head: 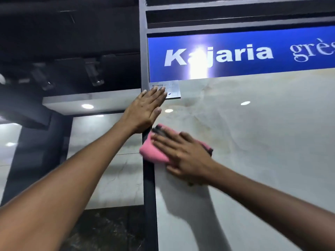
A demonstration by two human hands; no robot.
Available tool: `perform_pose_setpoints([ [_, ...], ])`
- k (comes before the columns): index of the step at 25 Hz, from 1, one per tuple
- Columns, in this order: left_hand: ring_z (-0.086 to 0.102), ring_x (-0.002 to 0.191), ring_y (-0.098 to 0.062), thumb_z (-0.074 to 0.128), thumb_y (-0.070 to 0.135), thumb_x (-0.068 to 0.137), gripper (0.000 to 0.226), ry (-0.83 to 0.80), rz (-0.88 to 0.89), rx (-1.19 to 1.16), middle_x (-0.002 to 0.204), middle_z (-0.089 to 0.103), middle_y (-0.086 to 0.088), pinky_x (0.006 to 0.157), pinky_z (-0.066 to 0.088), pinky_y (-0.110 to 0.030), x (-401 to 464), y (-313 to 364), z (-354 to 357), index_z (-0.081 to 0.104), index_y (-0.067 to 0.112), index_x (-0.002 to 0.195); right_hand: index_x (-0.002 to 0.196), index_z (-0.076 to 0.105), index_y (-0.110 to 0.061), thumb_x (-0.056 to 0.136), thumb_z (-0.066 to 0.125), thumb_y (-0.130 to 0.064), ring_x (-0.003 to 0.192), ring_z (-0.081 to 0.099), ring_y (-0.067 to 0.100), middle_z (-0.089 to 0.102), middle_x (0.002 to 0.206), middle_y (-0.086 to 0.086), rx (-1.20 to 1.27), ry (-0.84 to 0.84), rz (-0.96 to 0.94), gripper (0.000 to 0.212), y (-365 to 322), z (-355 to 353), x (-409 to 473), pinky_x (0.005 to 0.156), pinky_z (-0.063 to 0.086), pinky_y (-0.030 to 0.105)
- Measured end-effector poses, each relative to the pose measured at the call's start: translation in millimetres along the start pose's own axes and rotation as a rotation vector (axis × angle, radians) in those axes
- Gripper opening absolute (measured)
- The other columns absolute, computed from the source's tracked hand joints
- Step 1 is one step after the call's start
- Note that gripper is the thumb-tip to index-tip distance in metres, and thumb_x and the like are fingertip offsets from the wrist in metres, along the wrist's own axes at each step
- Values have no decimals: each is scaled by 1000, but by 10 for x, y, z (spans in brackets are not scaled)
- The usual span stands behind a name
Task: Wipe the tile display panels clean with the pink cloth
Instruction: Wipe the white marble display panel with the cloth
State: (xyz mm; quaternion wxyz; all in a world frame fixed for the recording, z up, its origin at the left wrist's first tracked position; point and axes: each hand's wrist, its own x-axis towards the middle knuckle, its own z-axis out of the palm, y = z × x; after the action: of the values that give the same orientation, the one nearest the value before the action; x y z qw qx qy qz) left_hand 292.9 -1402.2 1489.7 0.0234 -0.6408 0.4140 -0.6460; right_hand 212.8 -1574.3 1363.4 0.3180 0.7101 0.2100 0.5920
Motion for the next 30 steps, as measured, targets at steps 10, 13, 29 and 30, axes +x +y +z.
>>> perform_pose_setpoints([
  [10, 17, 148, -21, 16, 41, 96, 62, -43, -66, 47, 159, 19, -2, 118, 4, -32, -233, 338, 159, 25, 14, 152, 147, 41, -14, 73, 32, -40, 146, 27, 24, 31, 157, 8, 162, 172, 645, 79, 491, -103, -131, 106, 22, 40],
  [13, 8, 149, -17, 10, 45, 95, 64, -98, -83, 57, 161, 12, -2, 118, -1, -29, -239, 364, 72, 13, 16, 152, 142, 49, -18, 73, 41, -42, 141, 37, 26, 43, 151, 2, 102, 56, 85, 74, -841, 121, -510, 108, 31, 42],
  [29, 6, 149, -14, 11, 44, 95, 65, -71, -116, 45, 162, 7, 3, 118, 0, -30, -589, 736, 215, 15, 18, 154, 143, 48, -12, 73, 47, -37, 144, 31, 27, 41, 152, 9, 154, 121, 232, 75, -1063, 188, -860, 112, 23, 41],
  [30, 4, 150, -14, 10, 45, 95, 65, -86, -125, 34, 162, 7, 1, 118, -1, -30, -607, 763, 185, 13, 18, 154, 144, 46, -15, 74, 49, -37, 145, 29, 26, 39, 153, 5, 143, 48, 97, 74, -1346, 171, -952, 111, 25, 42],
])
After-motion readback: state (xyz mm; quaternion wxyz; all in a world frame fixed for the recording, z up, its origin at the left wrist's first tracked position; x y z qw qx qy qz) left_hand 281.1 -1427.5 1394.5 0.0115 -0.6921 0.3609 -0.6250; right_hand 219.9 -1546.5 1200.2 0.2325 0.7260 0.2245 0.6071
